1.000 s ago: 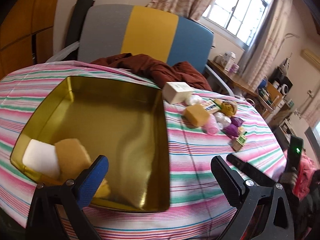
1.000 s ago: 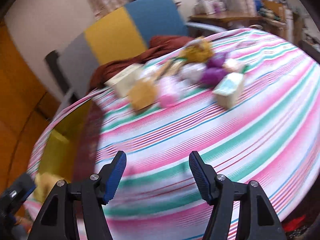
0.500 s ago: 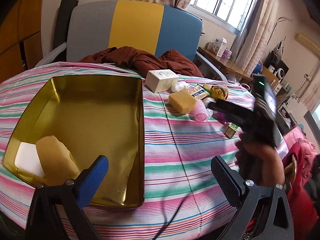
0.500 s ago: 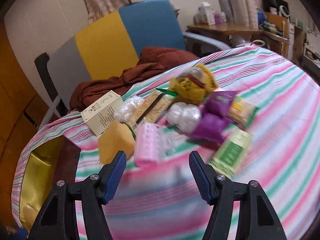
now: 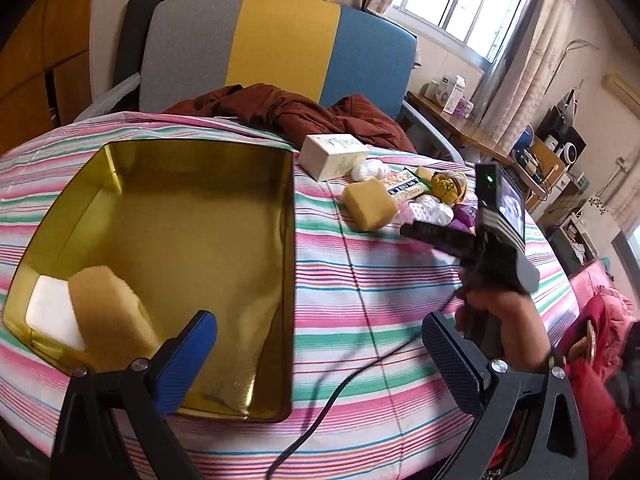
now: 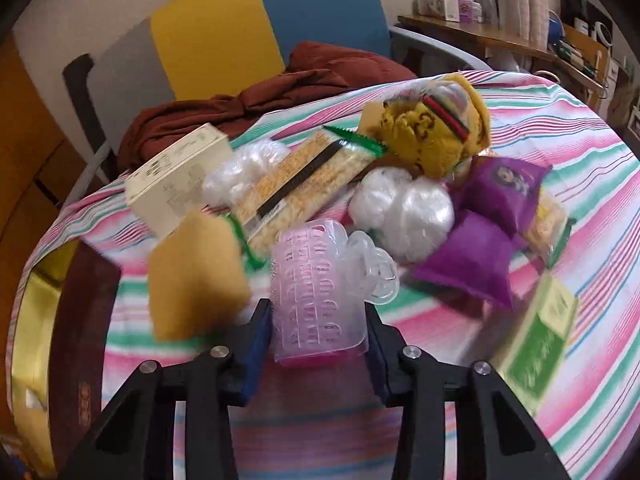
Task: Organize objects
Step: 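Grasp the pink hair roller with the right tool, then grasp the second yellow sponge with the left tool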
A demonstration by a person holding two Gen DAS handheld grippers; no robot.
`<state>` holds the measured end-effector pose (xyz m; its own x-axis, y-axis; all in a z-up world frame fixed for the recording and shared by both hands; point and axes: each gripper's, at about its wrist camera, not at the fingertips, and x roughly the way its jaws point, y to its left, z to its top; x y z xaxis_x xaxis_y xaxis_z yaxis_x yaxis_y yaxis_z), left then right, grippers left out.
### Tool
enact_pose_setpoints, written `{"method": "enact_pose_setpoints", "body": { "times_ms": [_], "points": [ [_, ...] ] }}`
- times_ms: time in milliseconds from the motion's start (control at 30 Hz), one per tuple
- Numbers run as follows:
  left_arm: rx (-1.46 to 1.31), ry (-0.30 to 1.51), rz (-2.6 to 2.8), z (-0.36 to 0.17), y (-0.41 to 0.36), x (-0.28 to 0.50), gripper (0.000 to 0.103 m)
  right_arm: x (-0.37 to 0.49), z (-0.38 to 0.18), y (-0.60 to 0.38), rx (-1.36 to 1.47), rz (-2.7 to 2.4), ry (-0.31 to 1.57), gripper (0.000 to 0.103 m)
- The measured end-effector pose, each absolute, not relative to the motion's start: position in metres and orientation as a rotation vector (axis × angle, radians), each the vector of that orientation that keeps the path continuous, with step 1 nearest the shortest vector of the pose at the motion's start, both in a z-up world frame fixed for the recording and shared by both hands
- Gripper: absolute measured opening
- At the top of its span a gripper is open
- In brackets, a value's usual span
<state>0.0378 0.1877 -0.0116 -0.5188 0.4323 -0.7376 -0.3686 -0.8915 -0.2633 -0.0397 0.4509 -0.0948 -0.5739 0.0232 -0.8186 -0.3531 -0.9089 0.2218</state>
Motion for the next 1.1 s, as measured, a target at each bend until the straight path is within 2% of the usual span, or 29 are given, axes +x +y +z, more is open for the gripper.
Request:
{"method": "enact_pose_setpoints", "body": {
  "times_ms": [233,433,633,967,1000,1033,1067,1100],
  "points": [
    [-1.184,-0.093,2.346,-0.007,0.226,0.021,0.103,0.007,-0.089,0.450,-1.290,2.577,0.597,0.041],
    [-1.204,-0.032,2.373,-0.012,0.276,-0.012,0.103,0.047,-0.088,0.443,-1.249,2.631,0.465,0.041],
    [-1.332,0.005,2.334,-0.042,0.322,-0.055,0.103,0.069,-0.093,0.440,-1.110,2.685,0.418,0.041],
    [-1.469,-0.040,2.378,-0.080,0.355,-0.107,0.102,0.076,-0.098,0.444,-1.003,2.705,0.471,0.041],
    [-1.470,-0.037,2.390,-0.082,0.357,-0.110,0.100,0.076,-0.098,0.443,-1.001,2.706,0.469,0.041],
    [-1.460,-0.038,2.397,-0.084,0.358,-0.111,0.094,0.076,-0.098,0.443,-1.001,2.706,0.465,0.041],
    [-1.443,-0.036,2.404,-0.086,0.358,-0.113,0.082,0.076,-0.098,0.443,-0.998,2.706,0.462,0.041],
    [-1.440,-0.024,2.410,-0.089,0.359,-0.115,0.078,0.076,-0.098,0.443,-0.995,2.707,0.461,0.041]
  ]
}}
